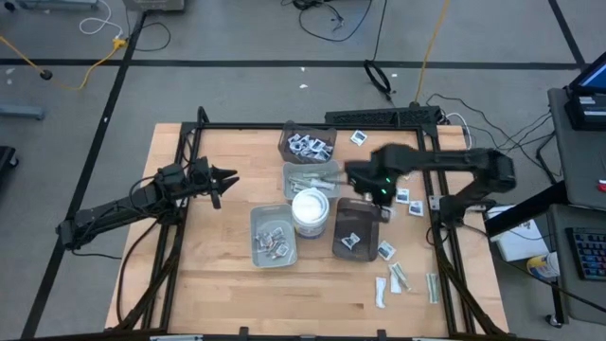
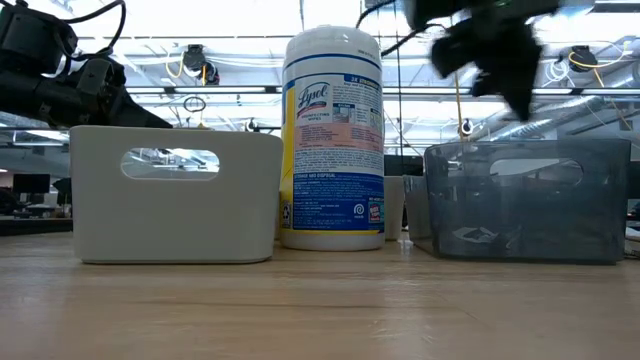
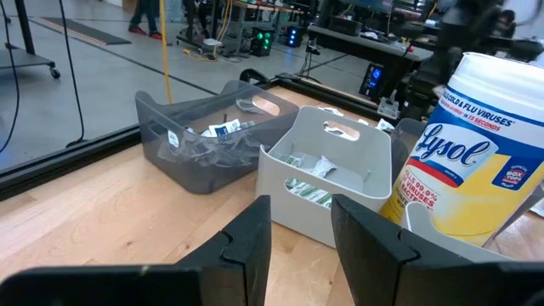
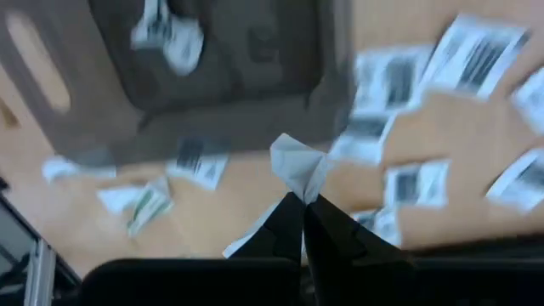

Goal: Pick & Place First Aid Supplies
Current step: Put the bandage into the top gray bin

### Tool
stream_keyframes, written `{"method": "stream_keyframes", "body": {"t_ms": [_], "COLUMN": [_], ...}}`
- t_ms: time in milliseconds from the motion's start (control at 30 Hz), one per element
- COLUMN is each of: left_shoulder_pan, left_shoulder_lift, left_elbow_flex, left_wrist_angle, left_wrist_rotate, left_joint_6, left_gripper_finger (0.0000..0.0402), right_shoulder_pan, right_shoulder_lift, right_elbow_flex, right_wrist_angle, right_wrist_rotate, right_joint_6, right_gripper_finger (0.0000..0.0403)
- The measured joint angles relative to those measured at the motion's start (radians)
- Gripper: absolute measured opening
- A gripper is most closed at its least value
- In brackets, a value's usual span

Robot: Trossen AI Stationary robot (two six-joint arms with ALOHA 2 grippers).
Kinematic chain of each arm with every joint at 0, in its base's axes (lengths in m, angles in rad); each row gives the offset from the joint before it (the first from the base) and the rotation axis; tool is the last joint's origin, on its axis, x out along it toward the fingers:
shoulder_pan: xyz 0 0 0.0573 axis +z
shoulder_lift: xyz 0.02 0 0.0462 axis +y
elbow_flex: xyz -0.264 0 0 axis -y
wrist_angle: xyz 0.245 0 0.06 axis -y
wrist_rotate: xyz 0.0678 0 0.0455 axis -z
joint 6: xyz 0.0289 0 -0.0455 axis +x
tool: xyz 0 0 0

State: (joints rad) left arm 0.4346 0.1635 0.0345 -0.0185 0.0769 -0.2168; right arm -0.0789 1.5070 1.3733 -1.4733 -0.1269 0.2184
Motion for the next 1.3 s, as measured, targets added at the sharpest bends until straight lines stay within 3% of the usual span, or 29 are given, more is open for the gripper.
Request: {"method": "stream_keyframes", "body": {"t_ms": [267,600,1100,1300], "left_shoulder_pan": [0.000,0.000,0.000,0.000], "left_shoulder_lift": [0.000,0.000,0.000,0.000], "left_elbow_flex": [0.000,0.000,0.000,0.000], "left_wrist_angle": [0.000,0.000,0.000,0.000], "left_wrist_rotate": [0.000,0.000,0.000,0.000], "left_joint_6": [0.000,0.000,0.000,0.000], "left_gripper_finger": [0.0129,0.0129,0.0129,0.0129], "right_shoulder_pan": [-0.178,-0.266,-0.284,-0.284], "right_shoulder_lift": [0.245,0.505,0.704,0.701], "right_elbow_flex": [0.297,0.664,0.690,0.690], "right_wrist_angle": [0.054,0.126,0.236,0.230], "right_wrist_rotate": [-0.001,-0.005,-0.061,-0.061], "right_joint_6": [-0.188,-0.314,-0.329,-0.315], "right_gripper_finger": [0.0000,0.0000,0.0002,0.0041]}}
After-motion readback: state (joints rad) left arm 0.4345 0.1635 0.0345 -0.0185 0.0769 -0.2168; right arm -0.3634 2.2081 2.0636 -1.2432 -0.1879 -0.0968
